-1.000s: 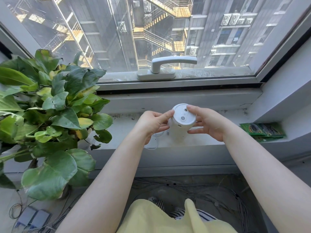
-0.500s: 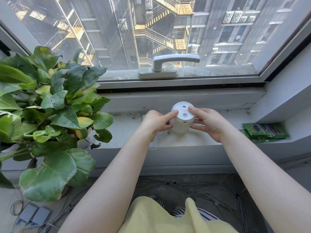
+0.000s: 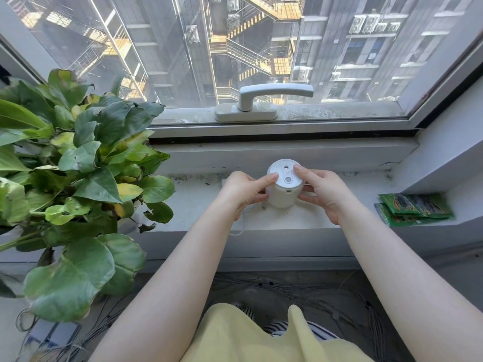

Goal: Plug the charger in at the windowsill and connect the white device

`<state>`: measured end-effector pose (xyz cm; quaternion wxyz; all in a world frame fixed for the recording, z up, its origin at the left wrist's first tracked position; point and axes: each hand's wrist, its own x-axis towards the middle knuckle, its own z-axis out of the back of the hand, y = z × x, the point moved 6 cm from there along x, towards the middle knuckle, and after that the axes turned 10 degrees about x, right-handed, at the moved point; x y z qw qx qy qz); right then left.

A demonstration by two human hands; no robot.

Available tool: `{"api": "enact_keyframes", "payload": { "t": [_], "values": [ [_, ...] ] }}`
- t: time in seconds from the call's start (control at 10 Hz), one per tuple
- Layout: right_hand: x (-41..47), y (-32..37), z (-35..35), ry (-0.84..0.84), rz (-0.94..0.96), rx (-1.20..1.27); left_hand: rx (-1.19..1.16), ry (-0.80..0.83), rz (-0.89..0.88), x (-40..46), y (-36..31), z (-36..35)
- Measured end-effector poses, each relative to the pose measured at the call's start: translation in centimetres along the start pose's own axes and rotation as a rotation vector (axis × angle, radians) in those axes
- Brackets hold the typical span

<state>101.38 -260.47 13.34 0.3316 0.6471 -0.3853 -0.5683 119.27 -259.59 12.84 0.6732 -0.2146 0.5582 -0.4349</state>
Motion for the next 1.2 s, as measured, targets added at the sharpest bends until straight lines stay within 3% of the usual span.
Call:
{"api": "enact_keyframes", "payload": {
  "t": [0.2,0.5,1.1,1.2],
  "values": [
    [0.2,-0.4,0.2,-0.018,-0.018,-0.014,0.001,0.015,0.005,0.2,0.2,-0.3],
    [-0.3,-0.5,-0.5,0.087,-0.025,0.011,-0.008,0.011,0.028,0.6,0.6,0.6],
    [-0.3,-1.1,-0.7,0.073,-0.014,0.04,0.011,-0.059,-0.014,-0.3,0.8,0.7],
    [-0.2,-0.7,-0.2,0.025,0.018,0.08,0.118,-0.177,-0.09,-0.8,-0.2,1.6]
  ]
}}
